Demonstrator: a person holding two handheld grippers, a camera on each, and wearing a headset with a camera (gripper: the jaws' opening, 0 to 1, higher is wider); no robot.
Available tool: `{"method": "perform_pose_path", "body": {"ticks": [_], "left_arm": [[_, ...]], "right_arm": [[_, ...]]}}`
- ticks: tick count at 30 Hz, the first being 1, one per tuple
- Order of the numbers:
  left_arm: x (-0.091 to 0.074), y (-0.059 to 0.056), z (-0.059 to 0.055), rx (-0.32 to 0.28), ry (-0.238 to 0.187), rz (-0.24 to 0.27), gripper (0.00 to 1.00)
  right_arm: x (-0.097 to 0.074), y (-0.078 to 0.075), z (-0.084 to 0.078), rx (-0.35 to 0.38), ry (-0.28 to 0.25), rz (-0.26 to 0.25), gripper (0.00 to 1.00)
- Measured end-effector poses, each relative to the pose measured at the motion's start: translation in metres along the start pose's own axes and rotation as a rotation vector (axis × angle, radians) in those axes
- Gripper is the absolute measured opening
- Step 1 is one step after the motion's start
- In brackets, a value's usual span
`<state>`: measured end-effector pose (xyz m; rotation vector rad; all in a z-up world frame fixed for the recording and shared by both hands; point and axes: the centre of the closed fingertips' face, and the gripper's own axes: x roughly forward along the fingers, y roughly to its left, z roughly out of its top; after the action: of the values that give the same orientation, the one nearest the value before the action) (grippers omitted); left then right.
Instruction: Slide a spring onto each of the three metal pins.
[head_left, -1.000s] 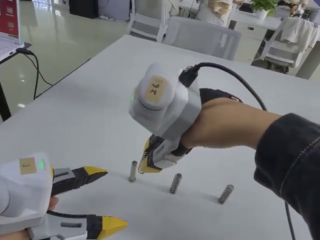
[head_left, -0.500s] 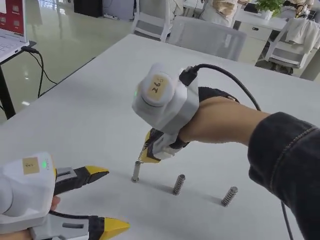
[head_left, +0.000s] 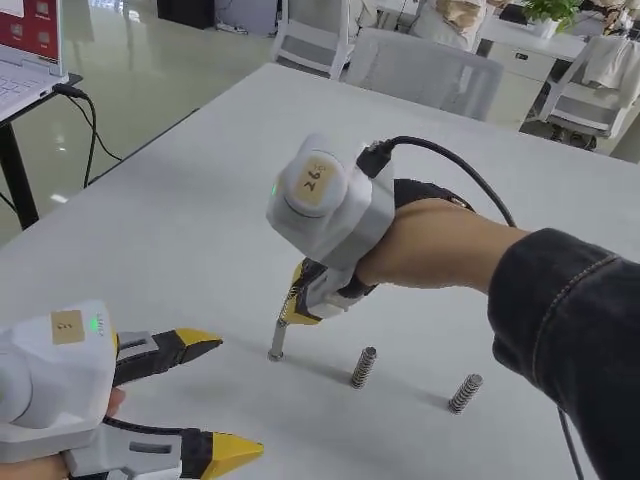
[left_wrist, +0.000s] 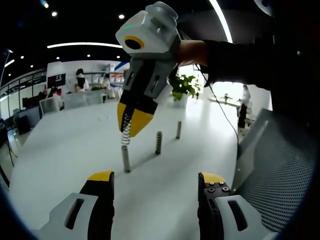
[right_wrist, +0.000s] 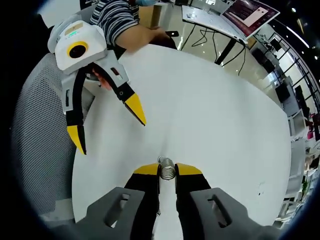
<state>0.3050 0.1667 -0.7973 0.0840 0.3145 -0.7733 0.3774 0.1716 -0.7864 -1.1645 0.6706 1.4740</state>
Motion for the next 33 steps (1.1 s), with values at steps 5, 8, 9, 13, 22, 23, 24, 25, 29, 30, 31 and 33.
{"method": "perform_pose_path", "body": {"ticks": [5,8,9,13,22,23,24,25,29,30,31,33], "left_arm": [[0.001,0.001,0.000,-0.002,0.000,0.001,0.63],[0.001,0.000,-0.001,-0.003,0.001,-0.002,0.63],[0.001,0.000,-0.001,-0.003,0.002,-0.003,0.63],[0.001,0.001,-0.001,-0.005,0.001,-0.003,0.63],[0.000,0.002,-0.004,-0.011,0.001,-0.001,0.62],[0.000,0.002,-0.004,-0.011,0.002,0.000,0.62],[0.000,0.002,-0.004,-0.011,0.002,0.000,0.62],[0.000,0.002,-0.004,-0.012,0.001,0.000,0.62],[0.000,0.002,-0.005,-0.015,0.001,0.002,0.62],[0.000,0.002,-0.005,-0.015,0.002,0.002,0.62],[0.000,0.002,-0.006,-0.016,0.002,0.001,0.62],[0.000,0.002,-0.006,-0.015,0.002,0.000,0.62]], "right_arm": [[0.004,0.000,0.000,-0.002,0.005,0.007,0.08],[0.006,0.000,0.000,0.001,0.006,0.013,0.08],[0.006,0.000,0.000,0.000,0.005,0.011,0.08],[0.008,0.000,-0.001,0.000,0.011,0.017,0.08],[0.020,0.003,-0.004,0.002,0.035,0.039,0.08],[0.021,0.004,-0.005,0.002,0.037,0.042,0.08],[0.023,0.003,-0.005,0.004,0.037,0.042,0.08],[0.024,0.004,-0.005,0.007,0.039,0.047,0.08],[0.029,0.005,-0.006,0.010,0.044,0.055,0.08],[0.030,0.006,-0.006,0.013,0.047,0.058,0.08],[0.032,0.007,-0.007,0.009,0.048,0.059,0.08],[0.035,0.008,-0.007,0.009,0.050,0.058,0.08]]}}
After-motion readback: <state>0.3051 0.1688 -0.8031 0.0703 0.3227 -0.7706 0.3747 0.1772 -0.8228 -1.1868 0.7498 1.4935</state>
